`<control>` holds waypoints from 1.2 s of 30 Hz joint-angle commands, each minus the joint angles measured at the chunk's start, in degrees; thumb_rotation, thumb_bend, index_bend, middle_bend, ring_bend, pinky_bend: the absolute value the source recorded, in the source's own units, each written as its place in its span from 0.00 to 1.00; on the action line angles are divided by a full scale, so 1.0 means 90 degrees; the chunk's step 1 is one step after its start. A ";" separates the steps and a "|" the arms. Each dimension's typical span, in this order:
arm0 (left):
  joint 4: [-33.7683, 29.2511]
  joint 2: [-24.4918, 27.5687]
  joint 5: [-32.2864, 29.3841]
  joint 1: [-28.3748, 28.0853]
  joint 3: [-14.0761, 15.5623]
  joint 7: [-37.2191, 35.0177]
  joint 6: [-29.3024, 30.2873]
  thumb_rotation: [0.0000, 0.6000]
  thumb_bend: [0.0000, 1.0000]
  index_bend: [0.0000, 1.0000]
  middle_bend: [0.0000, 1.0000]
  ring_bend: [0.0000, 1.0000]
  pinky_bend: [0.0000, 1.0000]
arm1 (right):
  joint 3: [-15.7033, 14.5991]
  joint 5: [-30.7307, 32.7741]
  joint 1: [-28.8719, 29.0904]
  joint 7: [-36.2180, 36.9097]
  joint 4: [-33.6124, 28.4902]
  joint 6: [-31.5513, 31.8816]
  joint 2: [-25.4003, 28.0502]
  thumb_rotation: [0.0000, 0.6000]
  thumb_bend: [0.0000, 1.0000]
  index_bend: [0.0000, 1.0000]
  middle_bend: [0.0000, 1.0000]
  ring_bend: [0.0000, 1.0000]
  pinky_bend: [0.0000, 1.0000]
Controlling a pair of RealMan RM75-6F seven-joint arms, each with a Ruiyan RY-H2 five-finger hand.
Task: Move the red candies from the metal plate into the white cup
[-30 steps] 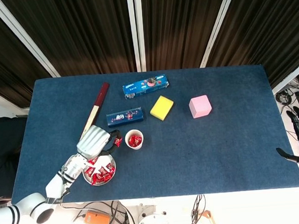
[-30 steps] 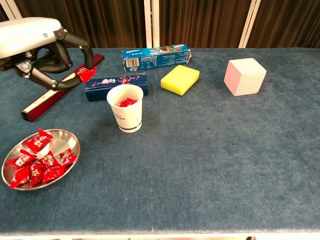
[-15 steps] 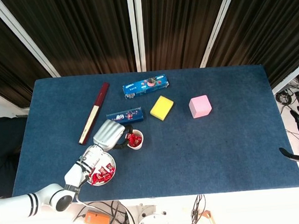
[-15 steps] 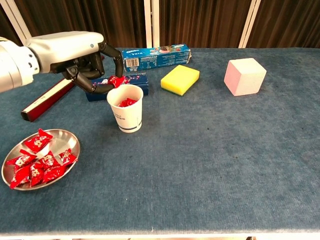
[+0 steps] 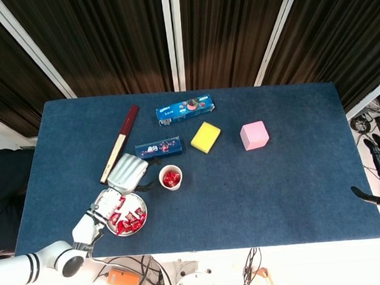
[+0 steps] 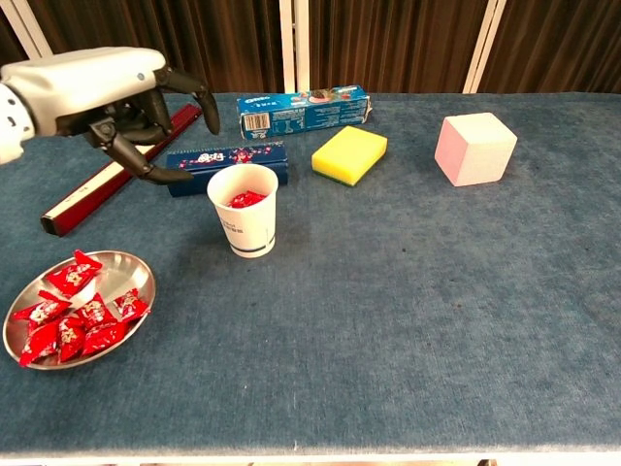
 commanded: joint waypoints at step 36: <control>0.0777 0.0289 0.1055 0.1916 0.1699 0.0082 0.0601 1.00 0.22 0.39 0.95 0.85 0.82 | -0.0076 -0.0162 0.0052 -0.0103 -0.0084 -0.0008 -0.0028 1.00 0.24 0.00 0.04 0.00 0.07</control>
